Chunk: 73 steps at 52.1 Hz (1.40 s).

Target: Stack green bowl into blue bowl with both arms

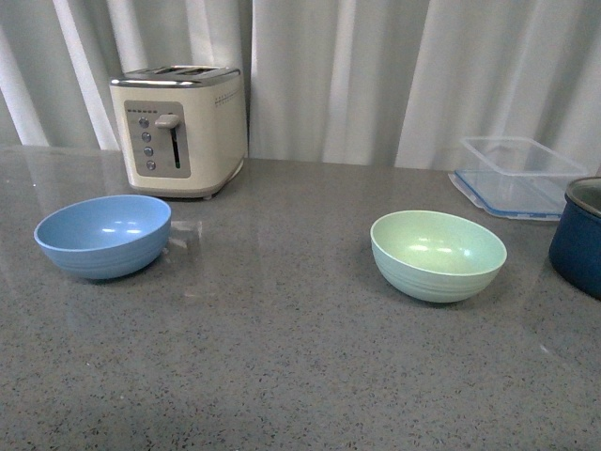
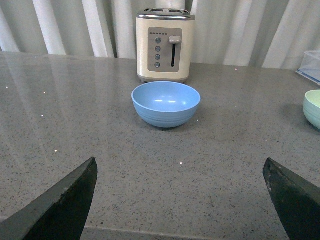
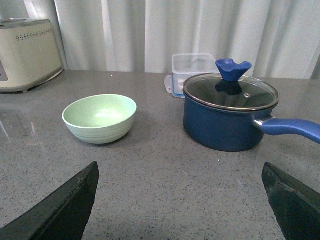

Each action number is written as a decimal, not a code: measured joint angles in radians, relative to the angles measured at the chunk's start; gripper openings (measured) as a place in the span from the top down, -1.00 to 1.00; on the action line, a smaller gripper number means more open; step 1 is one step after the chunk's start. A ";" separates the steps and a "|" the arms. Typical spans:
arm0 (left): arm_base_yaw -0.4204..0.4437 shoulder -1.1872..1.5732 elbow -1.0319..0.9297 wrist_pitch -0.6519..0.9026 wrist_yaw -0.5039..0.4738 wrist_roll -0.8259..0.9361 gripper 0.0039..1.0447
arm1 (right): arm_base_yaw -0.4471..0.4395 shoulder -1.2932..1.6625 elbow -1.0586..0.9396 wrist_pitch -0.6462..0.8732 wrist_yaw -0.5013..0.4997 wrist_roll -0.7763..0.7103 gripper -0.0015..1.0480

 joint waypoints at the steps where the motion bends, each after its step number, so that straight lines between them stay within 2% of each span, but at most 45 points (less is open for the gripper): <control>1: 0.000 0.000 0.000 0.000 0.000 0.000 -0.88 | 0.000 0.000 0.000 0.000 0.000 0.000 -0.81; 53: 0.000 0.000 0.000 0.000 0.000 0.000 -0.88 | 0.000 0.000 0.000 0.000 0.000 0.000 -0.81; 54: -0.003 0.001 0.000 0.000 -0.014 0.002 -0.88 | 0.000 0.000 0.000 0.000 0.000 0.000 -0.81; 57: -0.063 0.040 0.002 0.032 -0.225 0.050 -0.88 | 0.000 0.000 0.000 0.000 0.000 0.000 -0.81; 58: -0.067 0.063 0.003 0.040 -0.269 0.052 -0.88 | 0.000 0.000 0.000 0.000 0.000 0.000 -0.81; 60: -0.066 0.113 0.016 0.054 -0.269 0.053 -0.88 | 0.000 0.000 0.000 0.000 0.000 0.000 -0.81; 66: -0.026 0.260 0.090 0.095 -0.243 0.052 -0.88 | 0.000 0.000 0.000 0.000 -0.001 0.000 -0.81; 73: 0.088 0.536 0.299 0.117 -0.154 -0.011 -0.88 | 0.000 0.000 0.000 0.000 0.000 0.000 -0.81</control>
